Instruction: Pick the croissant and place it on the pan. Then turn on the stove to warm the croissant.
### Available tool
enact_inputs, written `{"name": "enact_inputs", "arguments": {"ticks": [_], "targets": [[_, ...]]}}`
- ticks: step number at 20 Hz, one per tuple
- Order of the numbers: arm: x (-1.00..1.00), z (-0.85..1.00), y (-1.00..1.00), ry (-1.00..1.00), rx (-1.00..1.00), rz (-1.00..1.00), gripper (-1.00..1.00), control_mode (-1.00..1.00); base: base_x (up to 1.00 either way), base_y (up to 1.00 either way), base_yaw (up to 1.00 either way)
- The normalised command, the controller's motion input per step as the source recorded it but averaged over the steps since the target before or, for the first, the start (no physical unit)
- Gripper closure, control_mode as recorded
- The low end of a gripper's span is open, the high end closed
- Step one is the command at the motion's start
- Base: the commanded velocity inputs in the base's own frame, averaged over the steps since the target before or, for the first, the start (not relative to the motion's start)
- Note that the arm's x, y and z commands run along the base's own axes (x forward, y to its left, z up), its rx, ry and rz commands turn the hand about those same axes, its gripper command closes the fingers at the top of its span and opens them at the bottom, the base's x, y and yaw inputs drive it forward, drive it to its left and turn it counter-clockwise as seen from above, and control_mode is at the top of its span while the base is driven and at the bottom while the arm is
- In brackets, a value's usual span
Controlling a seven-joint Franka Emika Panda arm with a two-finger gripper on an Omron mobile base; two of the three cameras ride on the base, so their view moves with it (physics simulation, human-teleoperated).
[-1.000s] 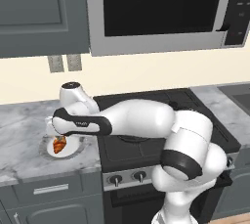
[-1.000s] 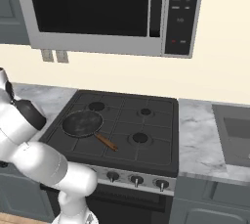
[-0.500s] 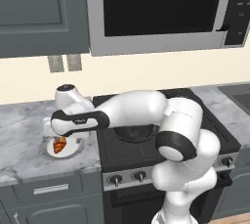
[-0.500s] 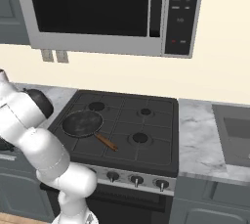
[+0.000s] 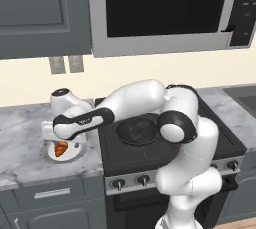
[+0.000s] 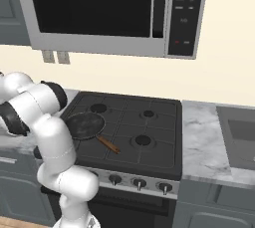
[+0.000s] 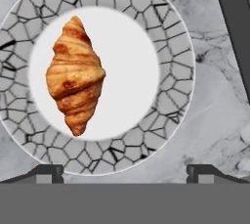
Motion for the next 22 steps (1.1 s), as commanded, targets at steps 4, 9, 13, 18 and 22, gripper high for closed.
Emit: {"name": "enact_inputs", "arguments": {"ticks": [4,9,13,18,22], "targets": [[0.27,-0.05,0.13,0.00,0.00,-0.04,-1.00,-1.00,0.00,0.00,0.00],[0.22,-0.13,0.07,0.00,0.00,-0.04,-1.00,-1.00,0.00,0.00,0.00],[0.15,-0.18,0.02,0.00,0.00,-0.04,-1.00,-1.00,0.00,0.00,0.00],[0.12,-0.21,0.00,0.00,0.00,-0.02,-1.00,-1.00,0.00,0.00,0.00],[0.08,-0.22,0.00,0.00,0.00,-0.02,-1.00,-1.00,0.00,0.00,0.00]]}}
